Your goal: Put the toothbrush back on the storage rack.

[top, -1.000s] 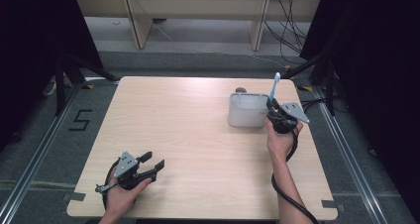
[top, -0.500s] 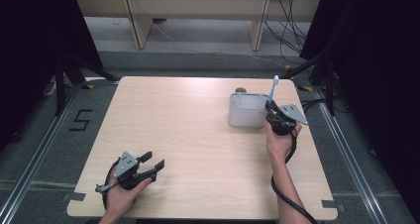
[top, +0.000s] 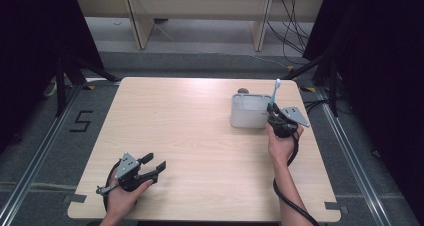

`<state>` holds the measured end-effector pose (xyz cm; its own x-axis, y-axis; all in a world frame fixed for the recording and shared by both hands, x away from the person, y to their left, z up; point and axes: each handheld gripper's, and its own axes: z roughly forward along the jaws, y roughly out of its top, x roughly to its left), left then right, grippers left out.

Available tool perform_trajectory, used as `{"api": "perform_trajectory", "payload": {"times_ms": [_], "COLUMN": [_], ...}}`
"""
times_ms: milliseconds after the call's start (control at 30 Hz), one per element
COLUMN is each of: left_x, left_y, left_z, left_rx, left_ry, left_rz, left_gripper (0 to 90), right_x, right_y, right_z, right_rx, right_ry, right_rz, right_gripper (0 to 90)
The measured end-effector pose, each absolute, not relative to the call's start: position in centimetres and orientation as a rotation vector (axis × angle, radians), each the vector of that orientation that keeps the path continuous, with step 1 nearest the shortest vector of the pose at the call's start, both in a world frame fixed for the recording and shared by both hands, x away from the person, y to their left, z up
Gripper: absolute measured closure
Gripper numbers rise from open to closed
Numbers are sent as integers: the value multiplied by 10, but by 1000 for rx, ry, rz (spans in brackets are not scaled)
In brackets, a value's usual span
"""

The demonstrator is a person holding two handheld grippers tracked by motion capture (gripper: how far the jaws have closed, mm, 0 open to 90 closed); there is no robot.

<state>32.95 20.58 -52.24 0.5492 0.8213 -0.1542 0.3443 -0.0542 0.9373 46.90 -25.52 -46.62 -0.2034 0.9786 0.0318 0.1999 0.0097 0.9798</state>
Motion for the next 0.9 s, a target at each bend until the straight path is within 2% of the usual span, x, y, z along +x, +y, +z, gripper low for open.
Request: {"api": "perform_trajectory", "payload": {"times_ms": [333, 467, 700, 900], "left_x": [329, 330, 329, 329], "left_y": [206, 206, 206, 206], "left_z": [-522, -522, -522, -522], "left_rx": [1642, 1641, 1643, 1643], "left_ry": [999, 1000, 1000, 1000], "left_rz": [521, 520, 521, 521], "left_gripper": [372, 371, 371, 371], "right_x": [470, 469, 466, 463], "right_y": [-256, -254, -251, -250], "right_z": [-466, -465, -463, -459], "right_rx": [1237, 1235, 1224, 1263], "right_ry": [1519, 1523, 1524, 1515], "right_rz": [1264, 1248, 1193, 1171], "right_gripper": [779, 738, 521, 406]}}
